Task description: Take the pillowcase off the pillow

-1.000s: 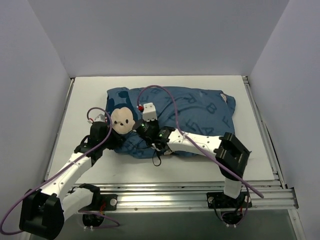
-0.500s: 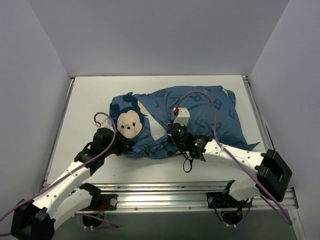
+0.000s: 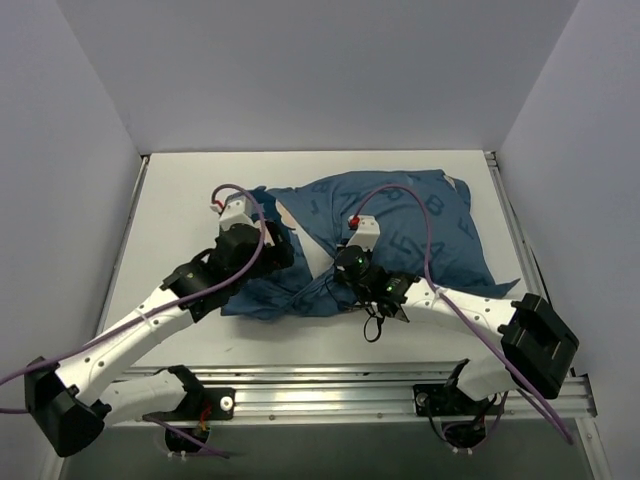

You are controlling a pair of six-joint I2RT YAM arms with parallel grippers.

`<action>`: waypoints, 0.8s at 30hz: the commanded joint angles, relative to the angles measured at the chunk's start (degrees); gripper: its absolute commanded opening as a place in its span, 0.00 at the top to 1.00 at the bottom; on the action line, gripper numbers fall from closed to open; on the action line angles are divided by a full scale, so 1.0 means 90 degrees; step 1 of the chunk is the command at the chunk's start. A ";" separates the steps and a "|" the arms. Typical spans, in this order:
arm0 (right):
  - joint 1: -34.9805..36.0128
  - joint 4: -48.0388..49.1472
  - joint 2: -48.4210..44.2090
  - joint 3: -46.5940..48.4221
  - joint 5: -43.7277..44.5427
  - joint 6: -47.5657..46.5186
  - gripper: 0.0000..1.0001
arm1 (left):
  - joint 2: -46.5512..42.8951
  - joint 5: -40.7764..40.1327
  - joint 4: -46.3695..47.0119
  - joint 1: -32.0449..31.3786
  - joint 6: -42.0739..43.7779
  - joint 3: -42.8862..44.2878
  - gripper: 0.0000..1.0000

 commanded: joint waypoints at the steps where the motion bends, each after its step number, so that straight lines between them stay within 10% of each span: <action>1: -0.0071 -0.0044 0.0151 -0.0087 0.0014 -0.0048 1.00 | 0.0994 -0.1320 -0.0405 -0.0516 0.0188 0.0662 0.02; 7: -0.0110 0.0004 0.0151 -0.0038 0.0043 -0.0077 1.00 | 0.2490 -0.2630 -0.0972 -0.0986 -0.0144 0.1649 0.09; 12: -0.0159 -0.0092 0.0102 -0.0048 0.0199 -0.0107 1.00 | 0.2991 -0.3108 -0.1818 -0.0967 -0.0855 0.1855 0.38; 24: -0.1739 -0.0425 -0.0445 -0.0536 -0.0347 0.0059 1.00 | 0.0932 -0.1939 -0.1763 0.0701 -0.1033 -0.0712 0.60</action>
